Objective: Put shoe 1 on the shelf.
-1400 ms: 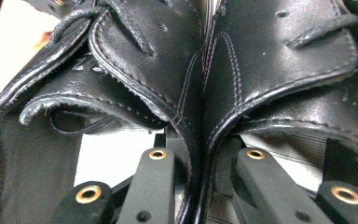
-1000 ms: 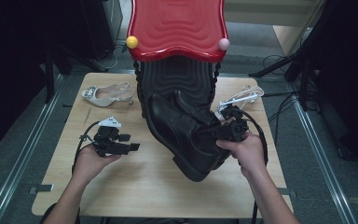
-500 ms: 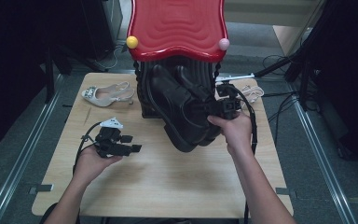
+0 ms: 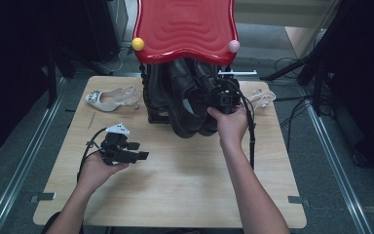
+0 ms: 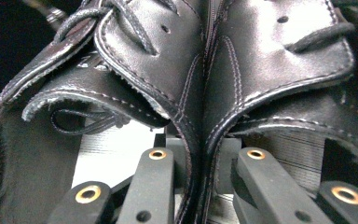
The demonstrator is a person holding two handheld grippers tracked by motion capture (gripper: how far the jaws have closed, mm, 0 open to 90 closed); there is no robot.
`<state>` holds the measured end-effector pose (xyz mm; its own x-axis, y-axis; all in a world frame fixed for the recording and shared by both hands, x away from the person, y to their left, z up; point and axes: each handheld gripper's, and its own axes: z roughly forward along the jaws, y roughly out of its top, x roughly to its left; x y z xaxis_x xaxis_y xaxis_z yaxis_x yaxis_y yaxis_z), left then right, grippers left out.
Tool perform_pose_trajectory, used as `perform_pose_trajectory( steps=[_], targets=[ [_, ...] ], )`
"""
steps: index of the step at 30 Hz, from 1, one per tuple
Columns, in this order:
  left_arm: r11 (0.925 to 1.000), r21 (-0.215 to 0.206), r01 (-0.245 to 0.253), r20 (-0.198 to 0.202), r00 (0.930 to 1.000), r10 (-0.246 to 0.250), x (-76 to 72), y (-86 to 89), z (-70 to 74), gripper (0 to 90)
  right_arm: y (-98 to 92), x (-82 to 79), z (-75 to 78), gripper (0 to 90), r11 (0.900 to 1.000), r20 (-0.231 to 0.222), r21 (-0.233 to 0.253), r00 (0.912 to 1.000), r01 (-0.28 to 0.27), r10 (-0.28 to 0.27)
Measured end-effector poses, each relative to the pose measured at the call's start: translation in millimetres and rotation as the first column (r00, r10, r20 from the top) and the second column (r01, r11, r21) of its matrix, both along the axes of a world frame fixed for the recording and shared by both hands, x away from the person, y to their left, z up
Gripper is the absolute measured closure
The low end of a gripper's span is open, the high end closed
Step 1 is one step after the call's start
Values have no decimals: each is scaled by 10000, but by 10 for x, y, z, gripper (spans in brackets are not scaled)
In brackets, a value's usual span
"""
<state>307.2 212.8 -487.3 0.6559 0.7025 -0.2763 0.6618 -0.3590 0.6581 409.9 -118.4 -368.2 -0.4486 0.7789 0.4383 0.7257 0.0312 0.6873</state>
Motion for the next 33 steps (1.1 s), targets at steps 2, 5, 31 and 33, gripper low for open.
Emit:
perform_pose_trajectory(
  steps=[2, 5, 31, 33],
  targets=[
    [10000, 1, 2, -17, 10000, -2, 1, -3, -2, 401, 48, 36, -28, 825, 9994, 99, -88, 9994, 343, -342],
    [10000, 15, 27, 36, 10000, -27, -5, -7, 5, 401, 137, 78, -42, 825, 9967, 404, -265, 9964, 761, -750],
    [9998, -173, 36, 49, 10000, -35, -2, 1, 12, 401, 743, 284, -98, 766, 9631, 678, -861, 9660, 2550, -2497],
    [9998, -184, 29, 72, 10000, -28, -7, -1, 16, 401, 827, 267, -130, 760, 9566, 906, -1146, 9617, 2681, -2587]
  ],
)
